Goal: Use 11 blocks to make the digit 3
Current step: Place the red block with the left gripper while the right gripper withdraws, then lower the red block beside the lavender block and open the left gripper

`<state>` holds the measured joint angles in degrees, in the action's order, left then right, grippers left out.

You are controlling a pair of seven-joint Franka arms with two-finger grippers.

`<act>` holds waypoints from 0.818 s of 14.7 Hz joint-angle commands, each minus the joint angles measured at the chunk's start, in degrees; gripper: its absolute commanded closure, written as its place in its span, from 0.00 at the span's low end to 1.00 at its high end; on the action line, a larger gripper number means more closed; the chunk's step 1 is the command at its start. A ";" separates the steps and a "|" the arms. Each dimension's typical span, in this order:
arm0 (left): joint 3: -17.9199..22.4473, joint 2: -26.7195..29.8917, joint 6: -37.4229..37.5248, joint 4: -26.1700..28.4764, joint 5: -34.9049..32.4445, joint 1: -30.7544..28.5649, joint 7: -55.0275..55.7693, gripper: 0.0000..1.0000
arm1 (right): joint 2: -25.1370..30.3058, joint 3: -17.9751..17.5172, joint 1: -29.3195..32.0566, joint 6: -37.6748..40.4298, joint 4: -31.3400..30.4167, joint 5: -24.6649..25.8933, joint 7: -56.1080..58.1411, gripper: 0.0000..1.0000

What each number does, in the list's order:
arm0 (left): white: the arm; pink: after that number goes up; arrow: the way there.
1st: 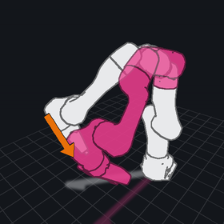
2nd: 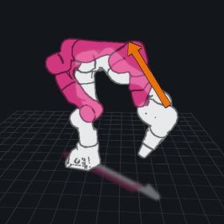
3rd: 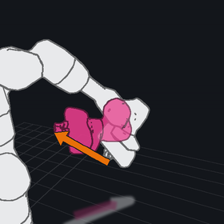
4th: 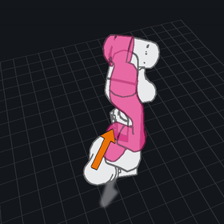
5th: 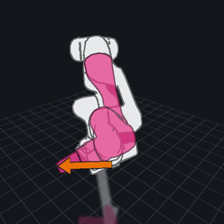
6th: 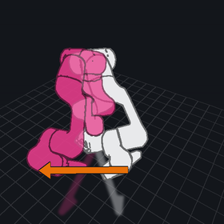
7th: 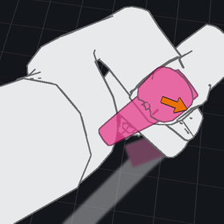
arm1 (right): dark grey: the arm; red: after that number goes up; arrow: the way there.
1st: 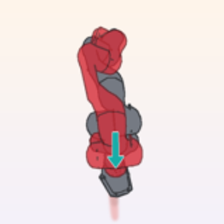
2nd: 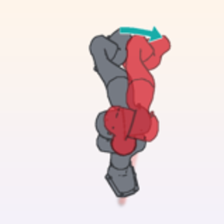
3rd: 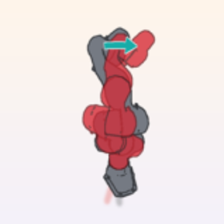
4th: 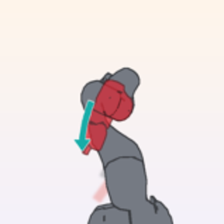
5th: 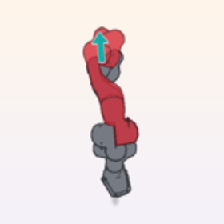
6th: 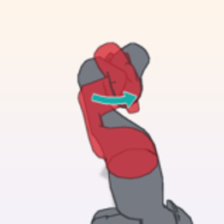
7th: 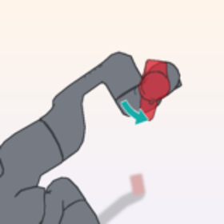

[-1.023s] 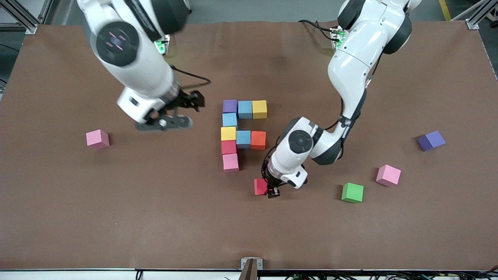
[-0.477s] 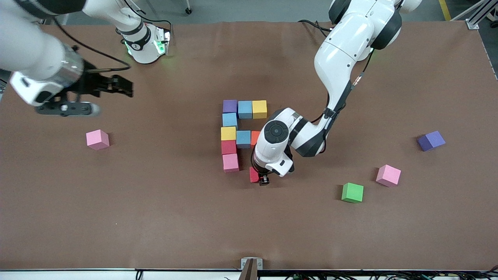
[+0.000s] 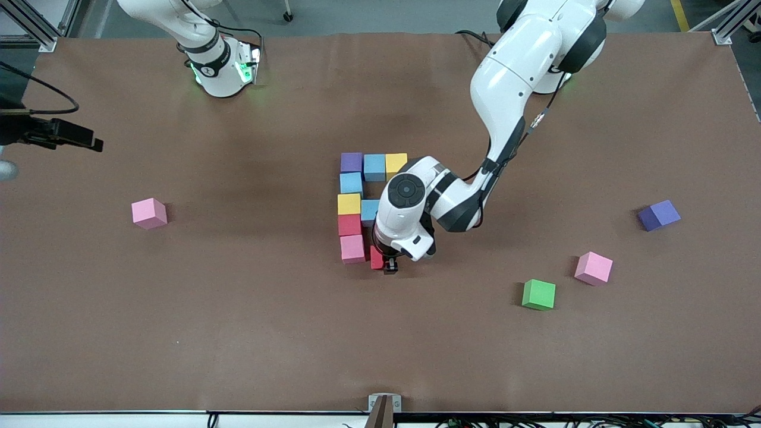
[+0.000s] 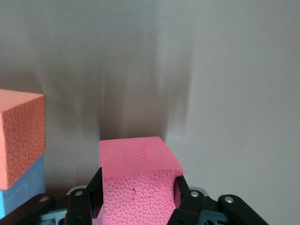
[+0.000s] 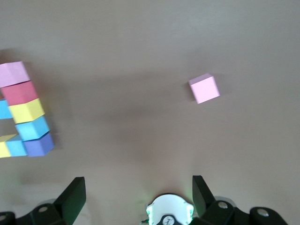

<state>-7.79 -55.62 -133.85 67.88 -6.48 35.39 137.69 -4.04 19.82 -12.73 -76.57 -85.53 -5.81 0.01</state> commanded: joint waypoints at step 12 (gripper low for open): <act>0.50 -0.19 -1.68 1.02 -1.08 1.52 1.01 0.87 | 3.33 -2.07 0.16 -6.93 -4.73 5.81 1.23 0.00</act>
<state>-7.70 -55.84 -134.96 68.48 -6.48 36.37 137.69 -2.66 18.00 -12.22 -82.31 -88.24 -1.47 0.88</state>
